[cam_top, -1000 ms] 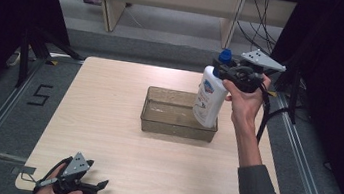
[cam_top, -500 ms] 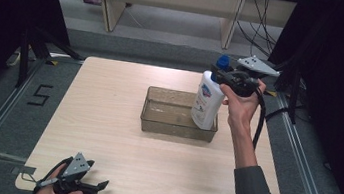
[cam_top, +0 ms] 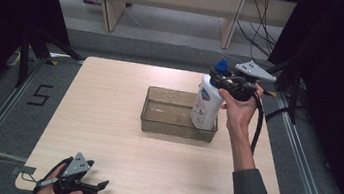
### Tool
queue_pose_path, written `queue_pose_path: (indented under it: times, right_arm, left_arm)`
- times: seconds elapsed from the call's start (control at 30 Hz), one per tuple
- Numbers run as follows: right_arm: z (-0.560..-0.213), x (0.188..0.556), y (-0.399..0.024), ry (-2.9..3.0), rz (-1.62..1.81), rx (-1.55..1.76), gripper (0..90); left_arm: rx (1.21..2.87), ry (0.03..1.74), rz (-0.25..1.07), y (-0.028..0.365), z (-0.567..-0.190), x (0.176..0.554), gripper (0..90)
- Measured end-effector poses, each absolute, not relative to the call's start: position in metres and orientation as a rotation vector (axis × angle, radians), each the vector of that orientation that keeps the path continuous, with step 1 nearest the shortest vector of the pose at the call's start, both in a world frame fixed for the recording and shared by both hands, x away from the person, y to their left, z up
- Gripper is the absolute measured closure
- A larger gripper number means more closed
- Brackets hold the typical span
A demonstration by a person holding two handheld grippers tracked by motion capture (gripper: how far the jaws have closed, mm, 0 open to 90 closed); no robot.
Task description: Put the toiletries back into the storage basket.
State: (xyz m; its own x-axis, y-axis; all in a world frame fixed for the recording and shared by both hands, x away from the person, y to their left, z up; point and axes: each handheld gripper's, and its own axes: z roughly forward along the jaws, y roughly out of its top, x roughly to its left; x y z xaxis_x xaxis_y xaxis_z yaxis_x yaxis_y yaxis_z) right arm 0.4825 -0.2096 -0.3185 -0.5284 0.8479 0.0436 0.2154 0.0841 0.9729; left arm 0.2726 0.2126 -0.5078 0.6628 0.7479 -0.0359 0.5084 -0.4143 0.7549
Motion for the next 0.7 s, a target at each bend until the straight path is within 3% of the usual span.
queue_pose_path:
  times: [0.7]
  right_arm:
    - [-0.34,0.478,-0.212,1.823,1.489,1.083,61.6]
  left_arm:
    - [2.11,0.97,0.391,0.213,-0.508,0.273,15.0]
